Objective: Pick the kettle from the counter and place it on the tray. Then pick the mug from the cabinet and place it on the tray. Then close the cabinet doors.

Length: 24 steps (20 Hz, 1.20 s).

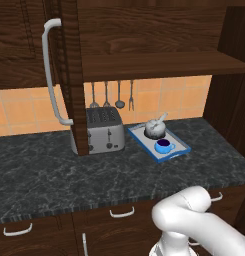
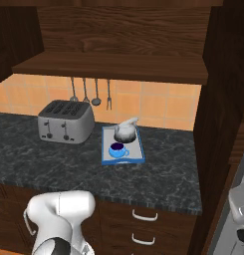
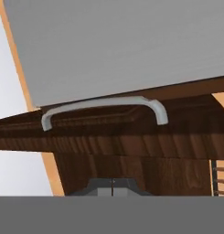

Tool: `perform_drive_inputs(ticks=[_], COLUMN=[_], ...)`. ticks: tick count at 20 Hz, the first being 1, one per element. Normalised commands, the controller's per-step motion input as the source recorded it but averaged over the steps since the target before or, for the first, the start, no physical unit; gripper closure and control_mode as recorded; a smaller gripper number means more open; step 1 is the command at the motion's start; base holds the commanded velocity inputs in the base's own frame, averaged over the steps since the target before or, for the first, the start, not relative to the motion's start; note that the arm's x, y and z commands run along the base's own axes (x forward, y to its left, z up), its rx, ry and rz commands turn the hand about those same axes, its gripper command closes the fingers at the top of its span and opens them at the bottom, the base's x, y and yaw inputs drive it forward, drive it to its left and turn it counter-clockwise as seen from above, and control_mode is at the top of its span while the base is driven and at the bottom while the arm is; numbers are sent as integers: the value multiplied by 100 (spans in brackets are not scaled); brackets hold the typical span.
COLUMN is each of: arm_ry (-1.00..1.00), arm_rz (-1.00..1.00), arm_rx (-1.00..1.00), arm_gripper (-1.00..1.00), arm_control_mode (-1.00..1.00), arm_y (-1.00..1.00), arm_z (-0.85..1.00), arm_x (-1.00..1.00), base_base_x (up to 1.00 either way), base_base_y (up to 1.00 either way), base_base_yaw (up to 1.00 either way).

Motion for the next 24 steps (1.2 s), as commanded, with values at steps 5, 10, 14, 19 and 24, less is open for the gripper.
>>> perform_drive_inputs(ticks=[5,10,14,19,24], arm_ry=[14,11,14,6,0], arm_rz=[0,0,0,0,0], arm_rx=[11,12,8,12,0], arm_gripper=[100,100,100,100,100], arm_control_mode=[-100,-100,-100,-100,-100], arm_y=[-26,-9,0,1,42], arm_z=[-21,-47,-60,-10,0], arm_x=[71,77,73,57,10], base_base_x=[0,0,0,0,0], base_base_y=[0,0,0,0,0], base_base_yaw=[0,0,0,0,0])
